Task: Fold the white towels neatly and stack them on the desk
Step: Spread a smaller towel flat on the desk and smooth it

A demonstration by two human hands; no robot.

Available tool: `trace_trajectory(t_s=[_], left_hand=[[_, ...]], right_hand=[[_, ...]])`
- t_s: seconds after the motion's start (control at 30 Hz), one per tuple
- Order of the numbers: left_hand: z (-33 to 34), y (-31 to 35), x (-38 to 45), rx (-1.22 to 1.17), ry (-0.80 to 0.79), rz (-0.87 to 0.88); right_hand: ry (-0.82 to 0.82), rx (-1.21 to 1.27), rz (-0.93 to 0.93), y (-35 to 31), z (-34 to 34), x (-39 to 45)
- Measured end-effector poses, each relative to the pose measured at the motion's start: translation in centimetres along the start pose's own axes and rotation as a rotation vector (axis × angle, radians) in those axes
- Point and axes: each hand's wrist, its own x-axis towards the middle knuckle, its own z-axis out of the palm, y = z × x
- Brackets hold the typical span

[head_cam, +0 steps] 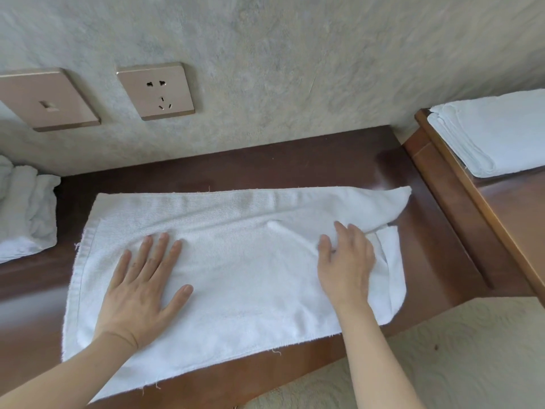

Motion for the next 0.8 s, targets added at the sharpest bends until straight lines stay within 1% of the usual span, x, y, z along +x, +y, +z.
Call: trace_trajectory(t_s=[0.07,0.1,0.13,0.17,0.33,0.47,0.6,0.7,0.8], left_hand=[[-0.1,0.1,0.0,0.006,-0.011,0.000],[-0.2,0.1,0.0,0.012,-0.016,0.003],[-0.2,0.1,0.0,0.018,-0.017,0.010],[-0.2,0.1,-0.1,0.025,-0.014,0.015],[-0.2,-0.2,-0.3,0.071,-0.020,0.061],[0.1,-0.5,-1.0,0.077,-0.007,0.071],[0.6,-0.8,-2.0,0.038,0.040,0.029],[0.7,-0.8,-2.2,-0.001,0.042,0.021],[0.0,0.2,-1.5,-0.137,0.085,-0.108]], right_hand=[[-0.229,-0.084,0.090,-1.6,1.0,1.2],[-0.317,-0.128,0.116,-2.2,1.5,1.8],[-0.366,-0.169,0.122,-2.8,2.0,2.4],[-0.381,-0.204,0.118,-3.3,2.4,3.0],[-0.398,-0.294,0.113,-5.2,3.1,6.2],[-0.390,-0.312,0.049,-5.9,3.3,8.1],[-0.396,-0.279,-0.007,-6.0,3.7,8.5],[-0.375,-0.281,-0.028,-5.9,4.0,8.1],[-0.353,-0.295,-0.029,-5.8,4.3,7.9]])
